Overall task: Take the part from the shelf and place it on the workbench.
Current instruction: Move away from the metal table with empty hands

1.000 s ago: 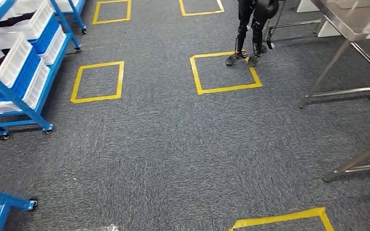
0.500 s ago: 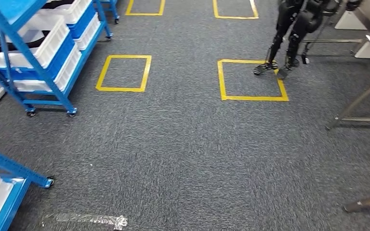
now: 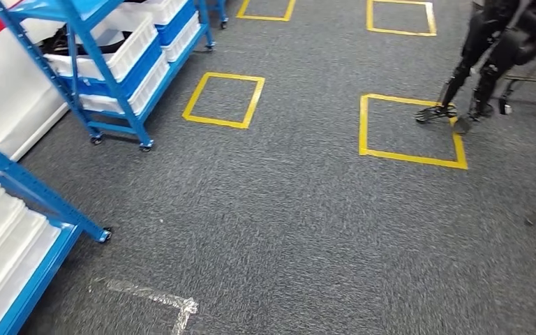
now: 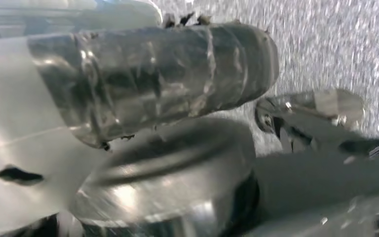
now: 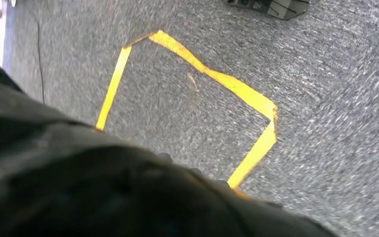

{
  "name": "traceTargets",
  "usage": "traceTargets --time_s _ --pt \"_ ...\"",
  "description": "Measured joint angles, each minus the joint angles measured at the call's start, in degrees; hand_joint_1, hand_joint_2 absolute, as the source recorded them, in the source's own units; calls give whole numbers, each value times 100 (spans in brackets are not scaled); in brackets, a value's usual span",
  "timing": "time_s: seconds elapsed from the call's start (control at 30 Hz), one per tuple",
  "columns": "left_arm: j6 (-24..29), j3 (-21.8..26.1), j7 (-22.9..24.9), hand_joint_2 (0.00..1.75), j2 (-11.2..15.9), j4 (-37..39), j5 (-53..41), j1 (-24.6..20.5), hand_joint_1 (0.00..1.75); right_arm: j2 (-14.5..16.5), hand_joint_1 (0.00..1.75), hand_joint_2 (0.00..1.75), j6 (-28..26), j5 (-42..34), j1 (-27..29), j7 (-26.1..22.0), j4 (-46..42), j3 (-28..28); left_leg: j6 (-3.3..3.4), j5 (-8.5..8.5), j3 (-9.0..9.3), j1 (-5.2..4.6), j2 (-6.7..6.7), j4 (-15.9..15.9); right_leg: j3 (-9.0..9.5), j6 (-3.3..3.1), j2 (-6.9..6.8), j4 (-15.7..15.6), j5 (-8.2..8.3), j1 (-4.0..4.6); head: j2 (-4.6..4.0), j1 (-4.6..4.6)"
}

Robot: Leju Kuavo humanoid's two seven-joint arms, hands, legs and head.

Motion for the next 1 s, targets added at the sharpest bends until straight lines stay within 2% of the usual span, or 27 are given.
traceTargets --time_s 0.03,0.07,0.13,0.17,0.2,0.27,0.3,0.37,0.4,0.43,0.47,0.5,0.53,0.57,0.6,0.67,0.7,0.73,0.77,0.8,0.83,0.87,0.9,0.93,0.97,1.0 --pt "-2 -2 0 0 -1 0 0 5 0 1 0 0 0 0 -1 0 0 10 -1 111 35 6 21 -86 18 3 -74 0 -18 2 0 -1" --pt "-1 -3 1 0 -2 0 0 9 0 3 0 0 0 0 -4 0 0 19 10 304 189 7 70 -390 47 11 -143 0 -41 3 0 -1" --pt "0 -3 0 0 -2 0 -2 3 0 13 0 0 -1 0 -8 -1 0 30 63 628 601 -30 305 -1181 116 48 -268 -1 -95 14 0 0" --pt "1 -4 -3 0 -2 0 -7 -6 0 18 0 0 -5 0 -10 -5 0 32 96 700 738 -59 396 -1436 143 74 -323 -4 -117 22 0 3" --pt "1 -6 -8 0 -2 0 -18 -13 0 22 0 0 -16 1 -13 -11 0 33 125 707 796 -89 442 -1551 164 102 -373 -12 -135 28 0 2" --pt "5 -16 -33 0 3 0 -46 -16 0 31 0 0 -54 18 -26 -20 -1 39 173 711 807 -112 330 -1585 210 159 -476 -45 -156 34 0 3" --pt "14 -23 -61 0 6 0 -60 -7 0 35 0 0 -76 44 -33 -11 -2 46 196 725 831 -97 265 -1625 233 193 -453 -48 -181 24 0 5" --pt "69 -34 -201 0 10 0 -87 2 0 39 0 0 -126 168 -49 60 -3 88 249 758 902 -60 139 -1718 150 234 -174 198 -359 11 0 29" --pt "109 -38 -302 0 9 0 -100 -1 0 36 0 0 -151 254 -52 120 -2 124 270 767 926 -47 80 -1740 1 238 19 497 -512 0 0 45" --pt "150 -40 -409 0 8 0 -114 -10 0 33 0 0 -175 345 -54 186 -2 167 289 765 934 -49 15 -1745 -204 235 151 883 -676 3 0 58" --pt "181 -42 -490 0 8 0 -126 -18 0 30 0 0 -192 425 -49 253 -2 212 302 761 935 -51 -56 -1741 -415 235 202 1248 -792 3 0 65" --pt "198 -44 -545 0 7 0 -144 -22 0 26 0 0 -206 490 -42 314 -2 258 309 754 940 -53 -142 -1736 -573 237 221 1480 -812 1 0 67" --pt "202 -51 -572 0 7 0 -165 -20 0 20 0 0 -219 538 -35 371 -2 301 310 745 949 -52 -234 -1727 -639 241 229 1507 -715 -6 0 67" --pt "194 -65 -574 0 8 0 -188 -16 0 15 0 0 -230 572 -30 423 -2 340 302 732 959 -47 -328 -1711 -597 244 250 1306 -512 -17 0 67" --pt "168 -80 -563 0 9 0 -210 -13 0 4 0 0 -238 591 -30 468 -2 377 285 713 964 -39 -421 -1683 -478 248 322 946 -258 -36 0 67" --pt "71 -111 -492 0 19 0 -234 -19 0 -14 0 0 -234 615 -38 555 -2 449 230 663 934 -38 -579 -1595 -251 245 544 321 41 -66 0 67" --pt "13 -122 -434 0 25 0 -242 -24 0 -19 0 0 -214 632 -44 592 -2 487 198 647 909 -33 -639 -1563 -200 231 615 178 78 -66 0 67" --pt "-32 -131 -371 0 32 0 -245 -23 0 -20 0 0 -182 662 -54 620 -2 529 164 644 889 -29 -697 -1551 -190 205 622 151 57 -52 0 67" --pt "-66 -137 -309 0 39 0 -248 -15 0 -21 0 0 -148 700 -65 636 -2 568 133 650 867 -17 -756 -1559 -174 168 560 142 67 -39 0 68" --pt "-82 -140 -259 0 46 0 -246 -1 0 -23 0 0 -108 742 -73 640 -2 606 104 642 851 -8 -726 -1547 -152 128 495 120 79 -32 0 68" --pt "-90 -143 -219 0 55 0 -241 12 0 -25 0 0 -77 784 -79 641 -3 646 77 596 809 -13 -611 -1473 -126 88 433 93 94 -29 0 57" --pt "-92 -144 -192 0 63 0 -235 17 0 -25 0 0 -51 816 -79 641 -4 685 53 497 717 -16 -441 -1297 -102 51 365 66 107 -29 0 41" --pt "-90 -145 -178 0 71 0 -230 13 0 -23 0 0 -25 845 -75 641 -5 726 31 346 575 -18 -240 -1001 -91 21 292 46 113 -25 0 27" --pt "-83 -146 -171 0 75 0 -228 5 0 -21 0 0 -5 866 -68 640 -7 765 10 179 385 -19 -100 -639 -85 2 217 40 108 -12 0 12" --pt "-74 -149 -170 0 78 0 -227 -4 0 -19 0 0 14 884 -62 640 -8 802 -6 41 188 -13 -37 -275 -84 -12 130 40 99 1 0 9" --pt "-64 -154 -171 0 80 0 -228 -7 0 -17 0 0 26 897 -58 640 -9 837 -13 -16 47 -10 -9 -27 -80 -20 42 41 88 12 0 9"
